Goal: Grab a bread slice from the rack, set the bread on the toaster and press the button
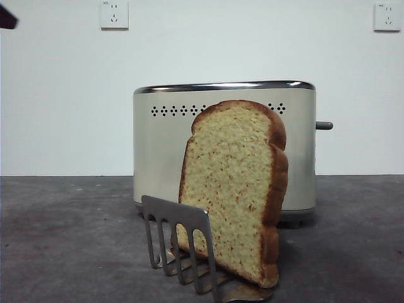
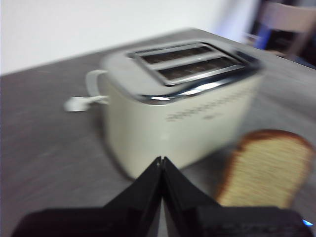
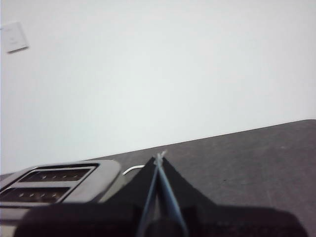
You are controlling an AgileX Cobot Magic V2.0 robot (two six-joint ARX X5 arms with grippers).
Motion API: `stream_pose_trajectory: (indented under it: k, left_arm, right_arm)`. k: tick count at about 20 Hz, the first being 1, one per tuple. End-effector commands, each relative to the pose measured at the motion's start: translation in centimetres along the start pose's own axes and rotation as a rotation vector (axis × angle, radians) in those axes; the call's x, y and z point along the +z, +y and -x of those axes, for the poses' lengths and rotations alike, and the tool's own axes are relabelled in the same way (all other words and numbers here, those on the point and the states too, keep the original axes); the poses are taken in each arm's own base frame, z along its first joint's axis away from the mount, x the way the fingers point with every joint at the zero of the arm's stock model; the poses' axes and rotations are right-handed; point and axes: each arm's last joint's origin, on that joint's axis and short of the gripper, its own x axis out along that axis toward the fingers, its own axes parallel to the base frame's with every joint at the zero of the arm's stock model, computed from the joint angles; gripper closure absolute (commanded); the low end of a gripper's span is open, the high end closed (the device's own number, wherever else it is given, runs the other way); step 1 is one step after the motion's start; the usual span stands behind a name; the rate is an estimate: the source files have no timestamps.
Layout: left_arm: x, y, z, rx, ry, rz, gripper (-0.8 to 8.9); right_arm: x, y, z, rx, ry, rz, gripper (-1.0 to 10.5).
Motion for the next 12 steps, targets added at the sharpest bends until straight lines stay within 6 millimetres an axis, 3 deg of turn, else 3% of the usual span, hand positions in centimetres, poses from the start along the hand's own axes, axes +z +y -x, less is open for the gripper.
stream_pose_trajectory:
  k: [1,5,12]
  left_arm:
    - [1.2,0.2,-0.9,-0.111,0.014,-0.117,8.21]
    - [3.6,-0.4,-2.3,-0.237,0.044,-0.196,8.2]
    - [8.3,-3.0,-4.6,-0.433,0.114,-0.535,8.21]
  right_arm:
    - [0.7,0.3,0.0,0.023,0.038,-0.01,9.5]
    - [1.2,0.4,-0.2,0.017,0.115,-0.017,9.5]
    - [1.2,0.4,-1.1,0.027,0.254,0.042,9.5]
